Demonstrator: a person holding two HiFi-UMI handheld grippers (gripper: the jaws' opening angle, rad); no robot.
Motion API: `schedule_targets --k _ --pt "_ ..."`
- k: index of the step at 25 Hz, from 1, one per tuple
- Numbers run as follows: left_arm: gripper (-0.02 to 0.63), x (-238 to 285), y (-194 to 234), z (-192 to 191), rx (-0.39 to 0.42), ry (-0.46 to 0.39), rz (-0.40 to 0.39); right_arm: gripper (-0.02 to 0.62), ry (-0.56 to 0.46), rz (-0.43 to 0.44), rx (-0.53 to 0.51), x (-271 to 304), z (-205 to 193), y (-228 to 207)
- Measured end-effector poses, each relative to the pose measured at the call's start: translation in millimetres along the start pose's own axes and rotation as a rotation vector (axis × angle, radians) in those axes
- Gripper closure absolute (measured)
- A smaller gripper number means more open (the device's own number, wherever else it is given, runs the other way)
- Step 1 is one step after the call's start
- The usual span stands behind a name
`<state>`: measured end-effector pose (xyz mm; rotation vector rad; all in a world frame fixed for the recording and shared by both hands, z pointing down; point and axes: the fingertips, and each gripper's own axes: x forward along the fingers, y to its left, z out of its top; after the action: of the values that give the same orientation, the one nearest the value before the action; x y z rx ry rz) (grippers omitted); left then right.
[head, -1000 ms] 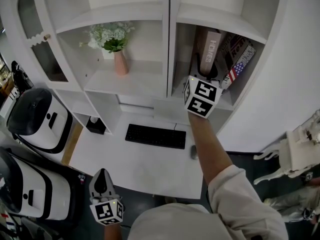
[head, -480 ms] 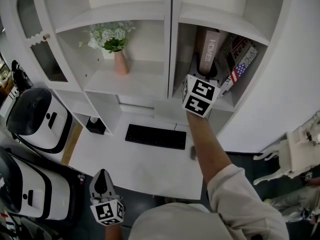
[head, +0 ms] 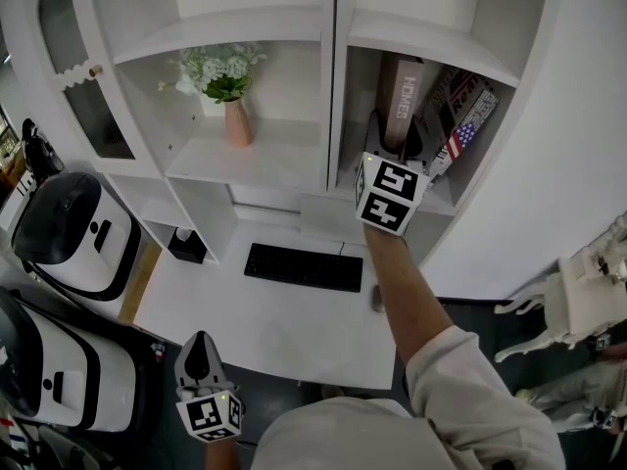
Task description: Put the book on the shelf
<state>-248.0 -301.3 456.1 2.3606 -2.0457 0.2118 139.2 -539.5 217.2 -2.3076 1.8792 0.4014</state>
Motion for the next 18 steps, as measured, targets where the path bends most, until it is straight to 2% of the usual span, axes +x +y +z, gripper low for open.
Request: schedule_targets --k 18 --pt "0.604 -45 -5 4 0.0 -0.028 -0.018 0.376 0.016 0.067 -0.013 -63 15 5"
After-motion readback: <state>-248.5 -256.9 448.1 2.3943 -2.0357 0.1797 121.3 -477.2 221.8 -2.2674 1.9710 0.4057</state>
